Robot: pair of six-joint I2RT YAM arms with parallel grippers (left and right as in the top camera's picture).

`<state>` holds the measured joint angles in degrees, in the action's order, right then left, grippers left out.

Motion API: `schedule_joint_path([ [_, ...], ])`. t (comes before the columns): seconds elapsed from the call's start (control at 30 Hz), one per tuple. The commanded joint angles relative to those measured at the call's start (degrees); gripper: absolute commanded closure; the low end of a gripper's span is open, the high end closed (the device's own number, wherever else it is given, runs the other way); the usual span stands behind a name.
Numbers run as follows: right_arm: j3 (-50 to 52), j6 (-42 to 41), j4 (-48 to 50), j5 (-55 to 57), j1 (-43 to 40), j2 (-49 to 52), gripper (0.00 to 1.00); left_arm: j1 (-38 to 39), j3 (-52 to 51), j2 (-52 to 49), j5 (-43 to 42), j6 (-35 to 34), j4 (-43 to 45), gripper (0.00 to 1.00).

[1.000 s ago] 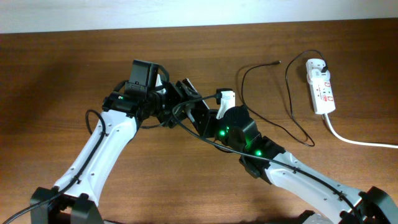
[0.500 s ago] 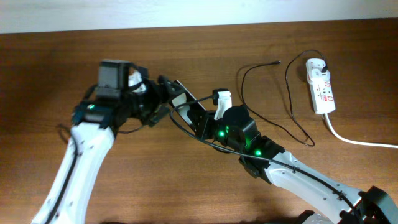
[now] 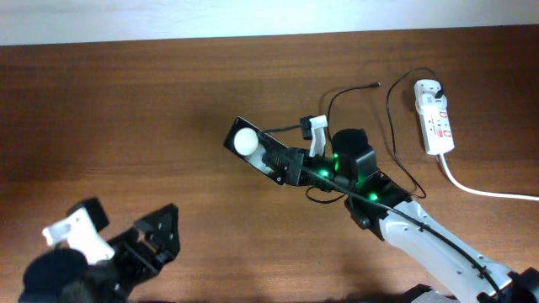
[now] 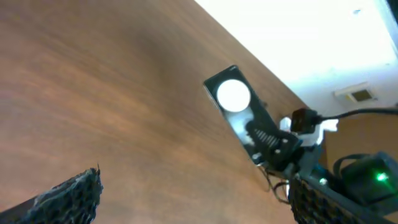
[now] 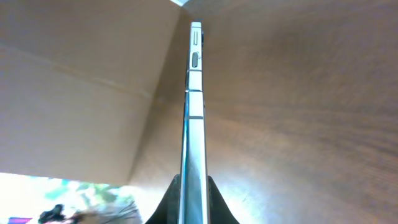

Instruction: Plug charger to phone and switch on socket

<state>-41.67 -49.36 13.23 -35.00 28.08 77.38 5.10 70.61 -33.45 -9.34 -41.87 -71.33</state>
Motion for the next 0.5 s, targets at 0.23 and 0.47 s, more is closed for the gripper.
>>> schedule_joint_path([
  [0.23, -0.94, -16.13, 0.61, -15.61, -3.08, -1.81, 0.96, -0.28, -29.09, 6.64, -14.8, -26.56, 21.9, 0.0],
  [0.47, -0.87, -29.7, -0.42, -14.29, -2.97, -1.79, 0.96, -0.28, -37.97, 6.54, -18.27, -46.62, 32.65, 0.0],
])
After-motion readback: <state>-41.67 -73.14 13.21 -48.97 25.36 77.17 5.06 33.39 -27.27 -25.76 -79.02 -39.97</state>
